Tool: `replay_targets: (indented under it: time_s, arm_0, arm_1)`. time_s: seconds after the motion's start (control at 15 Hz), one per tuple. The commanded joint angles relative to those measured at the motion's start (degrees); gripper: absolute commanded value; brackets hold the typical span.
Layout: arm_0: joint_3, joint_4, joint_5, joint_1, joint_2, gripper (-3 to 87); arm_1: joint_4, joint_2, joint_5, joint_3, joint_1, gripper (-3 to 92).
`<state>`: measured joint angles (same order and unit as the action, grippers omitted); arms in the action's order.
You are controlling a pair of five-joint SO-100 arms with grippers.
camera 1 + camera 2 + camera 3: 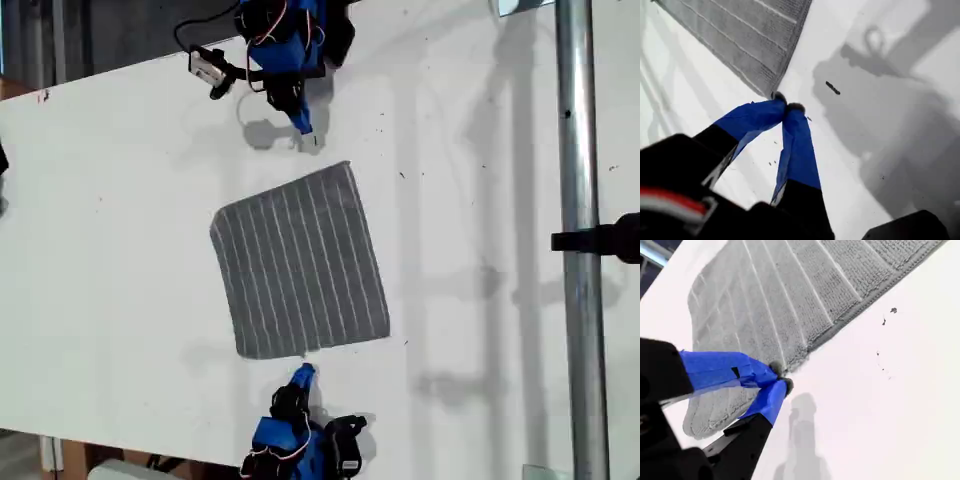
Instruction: Grasp corners of a towel and fold twice.
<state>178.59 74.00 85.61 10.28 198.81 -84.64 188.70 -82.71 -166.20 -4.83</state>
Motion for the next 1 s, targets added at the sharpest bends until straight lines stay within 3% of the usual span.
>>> replay_targets:
  time_s: [0.0, 0.53, 0.73, 0.93]
  arm_0:
    - [0.18, -0.35, 0.35, 0.44, 0.26, -0.1]
    - [0.18, -0.18, 2.81, -0.18, 0.26, 0.0]
    - [0.18, -0.18, 1.14, 2.20, 0.26, 2.2]
    - [0.18, -0.18, 1.05, 1.58, 0.26, 1.5]
  arm_1:
    - [-0.62, 0.09, -0.35, 0.35, 0.79, -0.1]
    - [-0.62, 0.09, -0.35, 0.79, 0.79, -0.1]
    - [0.35, -0.18, -1.14, 7.38, 4.83, -0.2]
    - [1.14, -18.19, 0.26, 22.76, 10.55, -0.2]
